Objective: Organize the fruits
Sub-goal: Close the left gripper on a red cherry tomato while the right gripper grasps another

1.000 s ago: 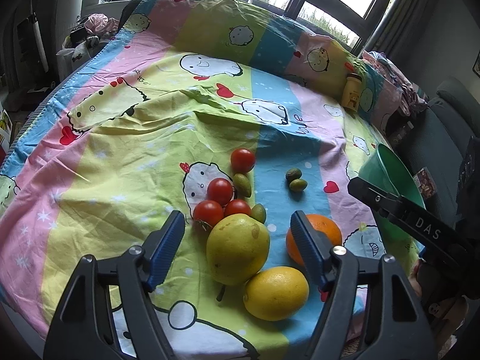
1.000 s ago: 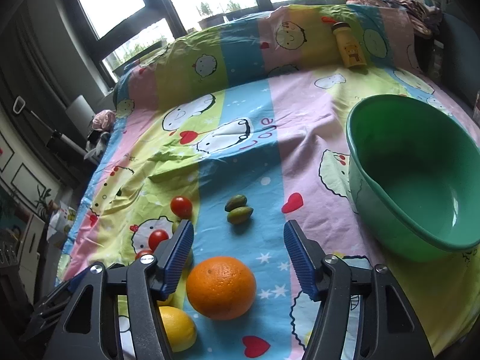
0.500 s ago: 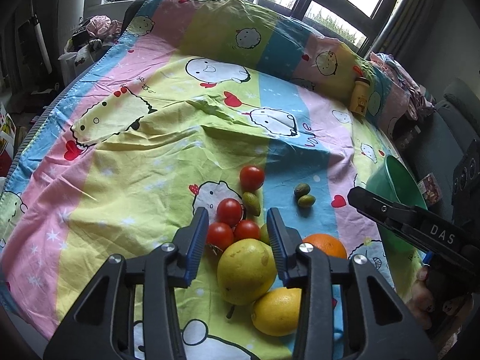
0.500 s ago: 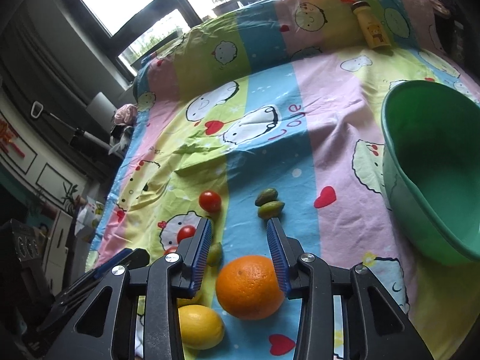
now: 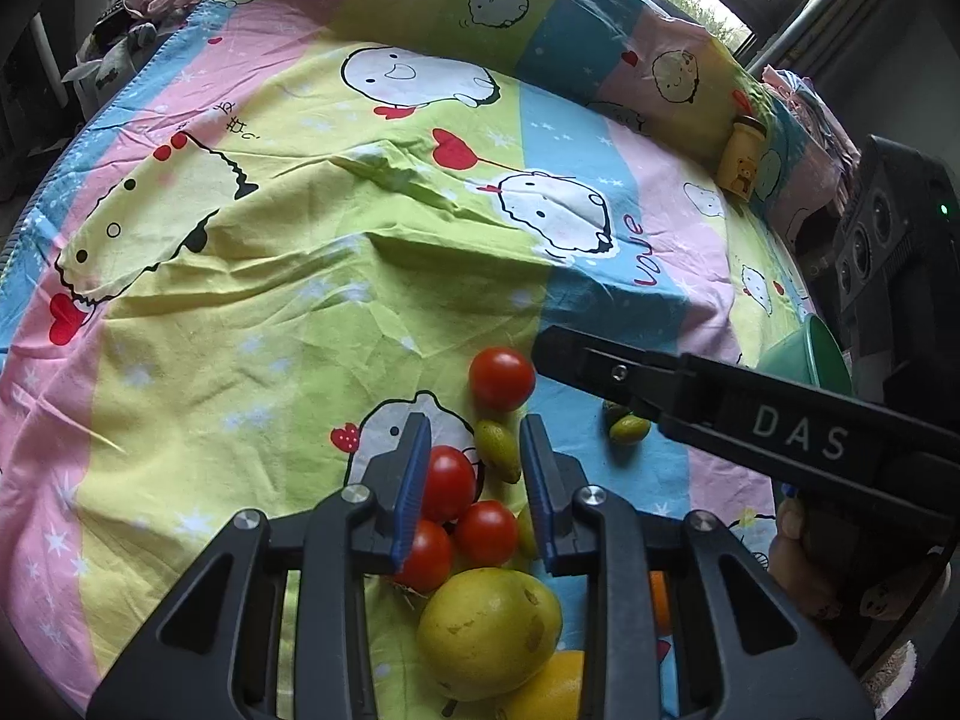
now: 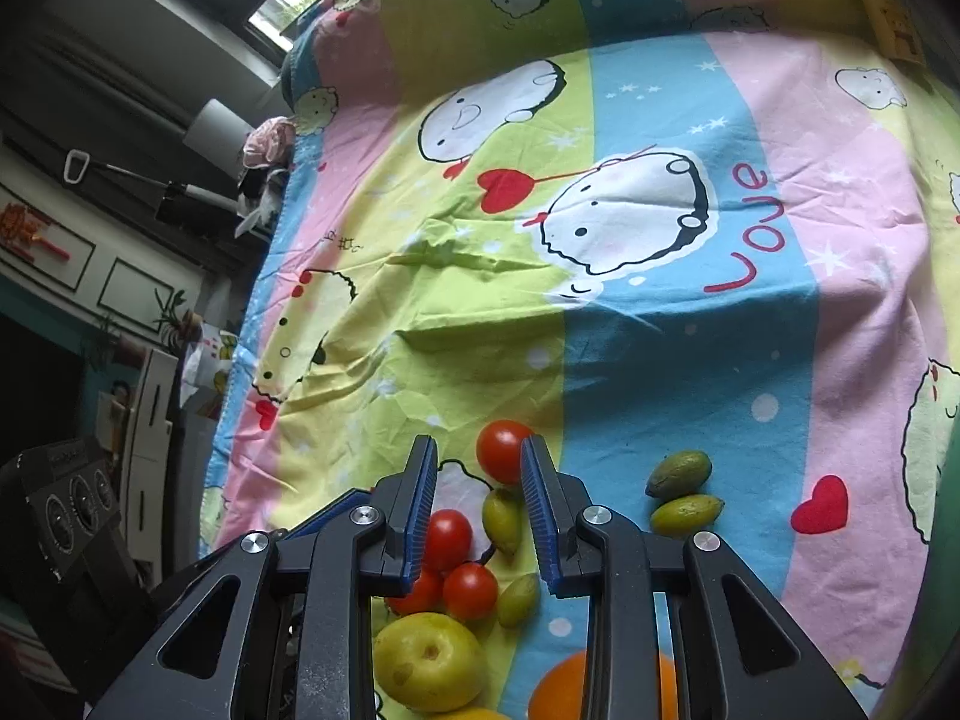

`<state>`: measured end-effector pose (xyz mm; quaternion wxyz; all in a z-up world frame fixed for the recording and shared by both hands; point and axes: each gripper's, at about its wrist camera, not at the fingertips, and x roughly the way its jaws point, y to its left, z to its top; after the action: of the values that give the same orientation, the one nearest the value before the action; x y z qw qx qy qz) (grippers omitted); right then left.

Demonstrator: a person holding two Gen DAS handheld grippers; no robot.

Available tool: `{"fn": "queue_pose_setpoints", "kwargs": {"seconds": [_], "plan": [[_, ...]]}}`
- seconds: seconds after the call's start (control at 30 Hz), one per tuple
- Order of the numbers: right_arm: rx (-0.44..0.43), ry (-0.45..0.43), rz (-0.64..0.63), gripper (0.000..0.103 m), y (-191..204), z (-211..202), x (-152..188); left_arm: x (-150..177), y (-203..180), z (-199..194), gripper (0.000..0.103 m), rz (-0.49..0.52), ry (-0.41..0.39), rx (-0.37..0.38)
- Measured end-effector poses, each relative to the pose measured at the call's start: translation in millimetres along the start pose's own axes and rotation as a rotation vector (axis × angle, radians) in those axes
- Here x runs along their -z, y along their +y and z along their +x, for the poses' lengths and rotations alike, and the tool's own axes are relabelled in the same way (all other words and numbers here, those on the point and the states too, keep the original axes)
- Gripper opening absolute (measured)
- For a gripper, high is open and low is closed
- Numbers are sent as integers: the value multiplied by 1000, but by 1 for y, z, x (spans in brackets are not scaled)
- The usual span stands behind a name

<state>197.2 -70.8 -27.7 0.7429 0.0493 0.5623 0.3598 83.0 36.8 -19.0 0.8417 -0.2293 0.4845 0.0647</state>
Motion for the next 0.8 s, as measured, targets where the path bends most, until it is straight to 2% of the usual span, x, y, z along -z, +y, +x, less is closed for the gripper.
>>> {"fn": "queue_pose_setpoints", "kwargs": {"seconds": [0.2, 0.47, 0.63, 0.8], "plan": [[33, 27, -2, 32, -6, 14, -1, 2, 4, 9, 29, 26, -2, -104], [24, 38, 14, 32, -12, 20, 0, 5, 5, 12, 26, 14, 5, -93], [61, 38, 5, 32, -8, 25, 2, 5, 6, 16, 26, 8, 12, -106], [51, 39, 2, 32, -8, 29, 1, 5, 8, 21, 26, 6, 28, -115]]}}
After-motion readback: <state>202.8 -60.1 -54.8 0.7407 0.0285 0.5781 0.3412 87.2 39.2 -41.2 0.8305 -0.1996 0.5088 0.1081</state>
